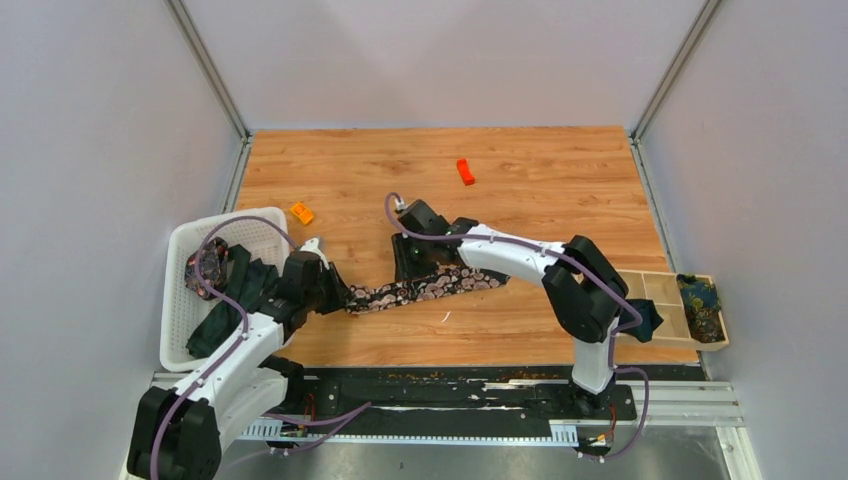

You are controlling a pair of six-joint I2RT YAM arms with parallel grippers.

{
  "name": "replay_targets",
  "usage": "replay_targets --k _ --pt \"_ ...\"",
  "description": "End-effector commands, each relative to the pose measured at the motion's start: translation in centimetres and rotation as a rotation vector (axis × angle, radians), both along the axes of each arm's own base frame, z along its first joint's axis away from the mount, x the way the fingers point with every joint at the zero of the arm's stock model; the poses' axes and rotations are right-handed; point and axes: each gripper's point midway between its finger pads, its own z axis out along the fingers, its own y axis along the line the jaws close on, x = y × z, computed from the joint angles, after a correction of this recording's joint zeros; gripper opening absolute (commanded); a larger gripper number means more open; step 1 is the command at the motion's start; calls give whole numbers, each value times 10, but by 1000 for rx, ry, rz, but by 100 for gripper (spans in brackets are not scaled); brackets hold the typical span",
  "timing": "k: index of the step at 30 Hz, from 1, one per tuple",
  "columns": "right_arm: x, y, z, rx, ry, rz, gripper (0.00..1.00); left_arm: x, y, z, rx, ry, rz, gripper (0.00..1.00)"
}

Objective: Roll the ties
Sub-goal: Roll the tie at the center of the board.

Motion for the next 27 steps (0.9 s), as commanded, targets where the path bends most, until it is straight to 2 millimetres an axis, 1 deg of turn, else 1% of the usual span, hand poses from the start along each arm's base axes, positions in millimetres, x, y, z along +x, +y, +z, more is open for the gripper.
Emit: replay_targets --k 1,4,5,7,13,16,18,22,24,27 --pt "-23 45 22 136 0 69 32 3 14 12 110 -12 15 10" --pt "-34 64 15 166 36 105 31 2 17 12 155 11 17 10" --pt "-37 70 10 169 48 116 30 2 16 12 166 14 14 10" --pt "-40 78 5 180 64 128 29 2 17 13 184 22 14 10" --pt "-43 96 -8 193 79 150 26 0 19 18 257 50 12 9" --pt "-43 102 -12 194 84 160 25 0 19 19 288 62 6 9" --pt "-43 100 -12 187 79 159 25 1 19 20 317 71 3 10" --pt "-39 87 -9 158 54 139 24 3 19 21 373 86 -3 10" --pt "-39 81 4 186 55 137 24 6 18 23 401 85 -5 9" --pt "-31 64 25 198 14 92 24 10 19 25 455 92 -7 9"
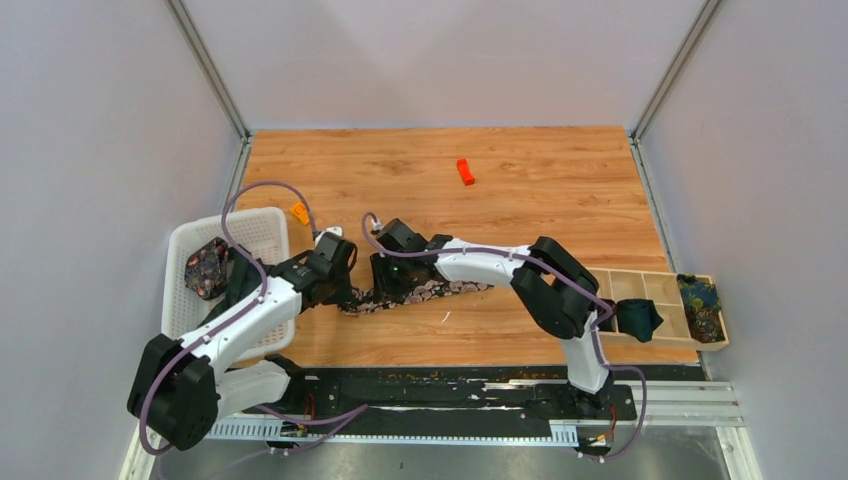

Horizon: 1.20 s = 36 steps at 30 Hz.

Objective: Roll the ties
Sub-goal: Roll the tie at the center of the board.

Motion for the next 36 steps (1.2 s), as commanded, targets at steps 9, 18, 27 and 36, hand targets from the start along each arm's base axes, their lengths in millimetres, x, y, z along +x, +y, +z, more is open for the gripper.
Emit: replay_targets --k 9,18,27,36 --pt "49 -95 81 28 -152 -234 23 18 14 17 241 -7 -5 9" --pt "64 -167 93 9 -194 -369 24 18 14 13 378 33 -38 9" --pt "65 -196 110 4 -238 -412 24 19 1 12 493 58 -72 9" --pt "61 -218 121 4 -257 -451 25 18 -15 4 580 91 -115 8"
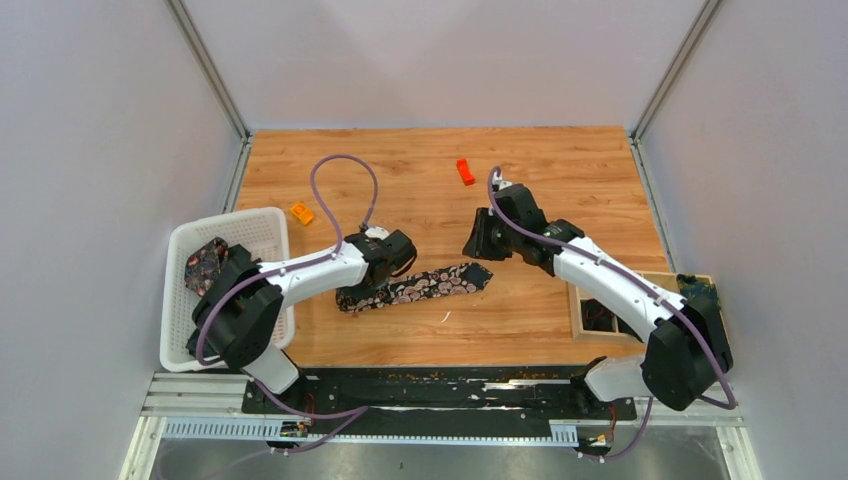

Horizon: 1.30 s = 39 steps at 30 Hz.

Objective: Roll the ties
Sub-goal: Roll the tie at the center of the board.

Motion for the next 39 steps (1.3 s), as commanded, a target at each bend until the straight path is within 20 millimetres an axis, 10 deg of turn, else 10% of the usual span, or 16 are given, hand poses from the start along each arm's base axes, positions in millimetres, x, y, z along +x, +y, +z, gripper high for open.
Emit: replay_targets --k 1,12,24,39 --pt "0 -16 13 -9 -42 -24 25 5 -9 6 50 -28 4 8" --pt "-4 -31 26 -8 -71 -44 25 1 -47 -15 138 54 -96 15" --pt "-7 -30 28 16 -63 -53 25 1 -80 -16 -1 39 -137 50" --pt "-12 6 20 51 -23 30 27 1 -86 38 -265 -147 -142 78"
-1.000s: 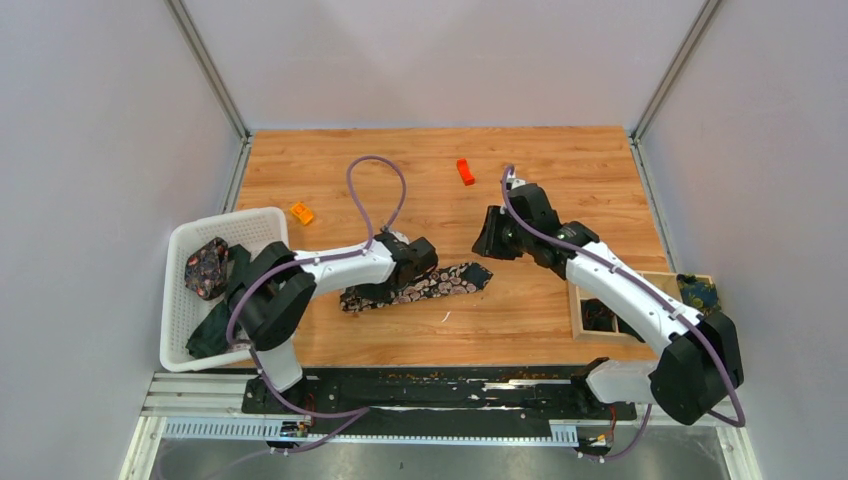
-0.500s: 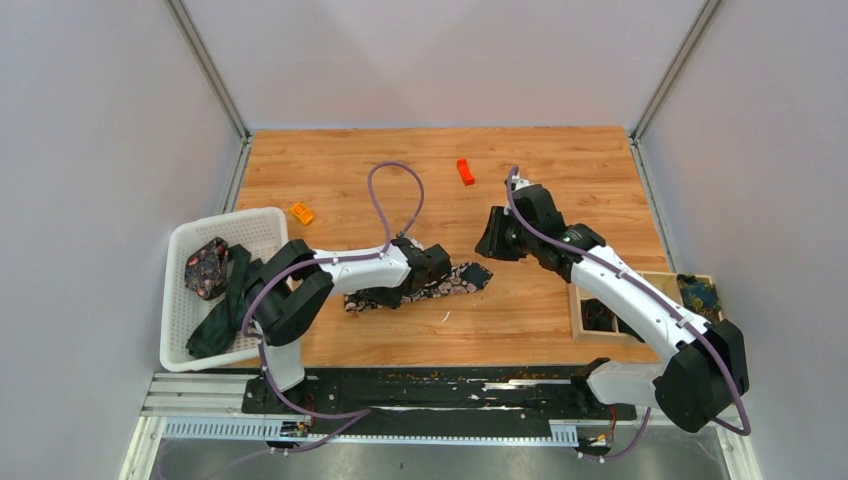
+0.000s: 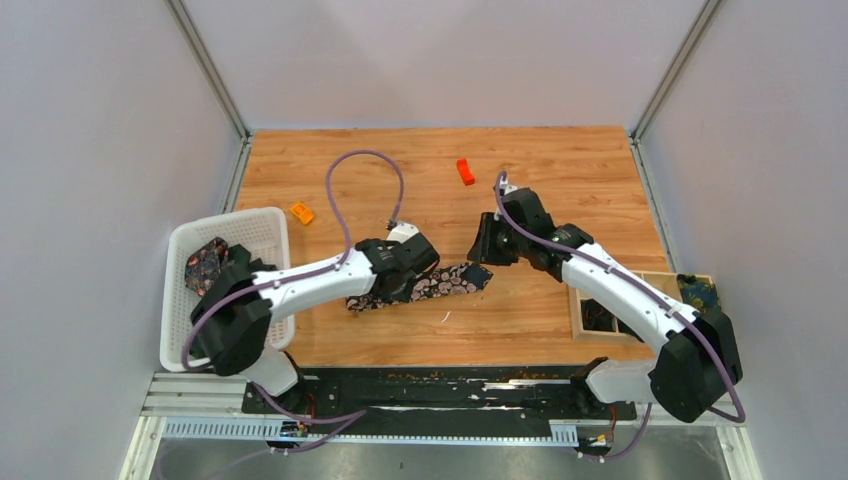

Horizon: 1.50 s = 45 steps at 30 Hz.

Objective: Roll the ties
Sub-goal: Roll the tie at the center of the board.

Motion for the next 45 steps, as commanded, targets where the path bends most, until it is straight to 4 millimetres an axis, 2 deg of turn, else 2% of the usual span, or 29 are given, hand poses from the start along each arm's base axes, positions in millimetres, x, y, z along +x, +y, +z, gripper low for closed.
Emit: replay_targets --k 1,6,12,14,17,21,28,35,45 --pt "1 27 10 45 -21 49 27 3 -2 33 -152 -125 22 79" --pt "-6 58 10 53 -17 118 27 -3 21 51 -276 -228 47 79" --pt "-16 99 4 41 9 217 29 -8 54 53 -401 -324 83 79" --pt "-20 114 2 47 13 251 32 -12 64 50 -431 -324 91 82" --pt "-29 141 3 74 14 312 37 -18 76 41 -489 -290 133 82" --pt "-38 171 -5 76 36 369 41 -18 76 35 -565 -274 144 81" --pt "-46 212 -26 73 92 435 40 -12 83 20 -693 -264 221 72" --pt "-42 229 -41 56 123 441 37 -9 87 15 -735 -286 239 71" --pt "-33 235 -78 -14 159 431 29 -6 91 -3 -733 -268 253 69"
